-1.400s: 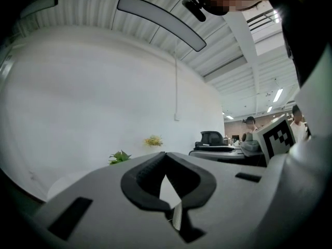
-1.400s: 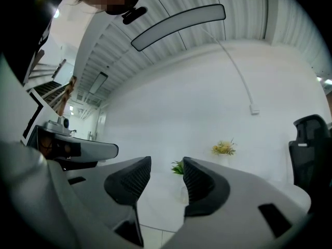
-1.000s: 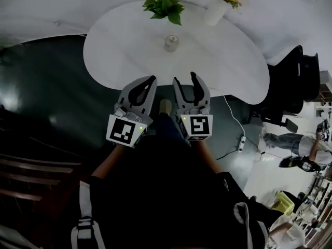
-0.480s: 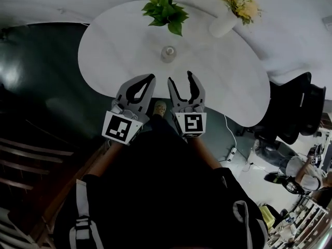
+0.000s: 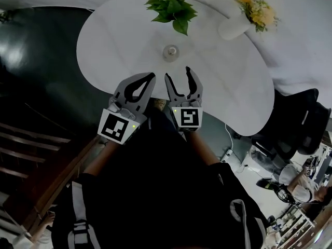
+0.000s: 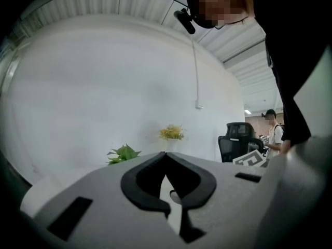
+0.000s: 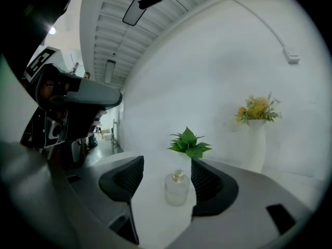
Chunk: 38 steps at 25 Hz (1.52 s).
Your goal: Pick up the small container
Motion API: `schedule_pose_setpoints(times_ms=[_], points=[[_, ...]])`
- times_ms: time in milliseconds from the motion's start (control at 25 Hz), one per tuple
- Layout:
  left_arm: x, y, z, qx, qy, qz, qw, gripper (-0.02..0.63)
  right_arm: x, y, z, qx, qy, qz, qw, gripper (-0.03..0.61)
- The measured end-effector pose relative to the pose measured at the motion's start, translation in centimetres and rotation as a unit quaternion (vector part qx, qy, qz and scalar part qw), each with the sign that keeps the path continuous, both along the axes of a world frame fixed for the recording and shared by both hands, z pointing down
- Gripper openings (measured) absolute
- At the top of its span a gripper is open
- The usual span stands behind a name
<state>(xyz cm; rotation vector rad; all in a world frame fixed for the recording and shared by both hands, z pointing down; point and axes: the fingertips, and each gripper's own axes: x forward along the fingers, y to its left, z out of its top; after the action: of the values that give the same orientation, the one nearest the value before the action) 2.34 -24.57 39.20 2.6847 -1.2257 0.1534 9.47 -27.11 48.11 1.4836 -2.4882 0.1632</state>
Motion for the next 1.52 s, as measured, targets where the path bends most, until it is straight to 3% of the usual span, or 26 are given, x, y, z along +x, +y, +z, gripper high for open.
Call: schedule_pose_setpoints(times_ms=[360,680,1360,1520], points=[[0.8,-2.8,2.8,-0.038,-0.002,0.024,0.9990,0.006,-0.3,-3.2,4.0,-0.036,0.026,-0.001,0.999,0.294],[1.0,-5.2,5.8,-0.066,-0.006,0.032,0.9973,0.006,-0.5,-6.0,7.5,-0.038,0.044,-0.014,0.998,0.302],[1.1,-9.8,11.5,-0.116,-0.019,0.040,0.9922,0.006,-1.8,-9.6,11.7,-0.078,0.023,-0.008,0.997,0.328],[1.6,-10.4,11.6,-0.106,-0.022,0.052,0.9927,0.006,-2.0,-9.8,12.1,-0.093,0.026,-0.008,0.995,0.327]])
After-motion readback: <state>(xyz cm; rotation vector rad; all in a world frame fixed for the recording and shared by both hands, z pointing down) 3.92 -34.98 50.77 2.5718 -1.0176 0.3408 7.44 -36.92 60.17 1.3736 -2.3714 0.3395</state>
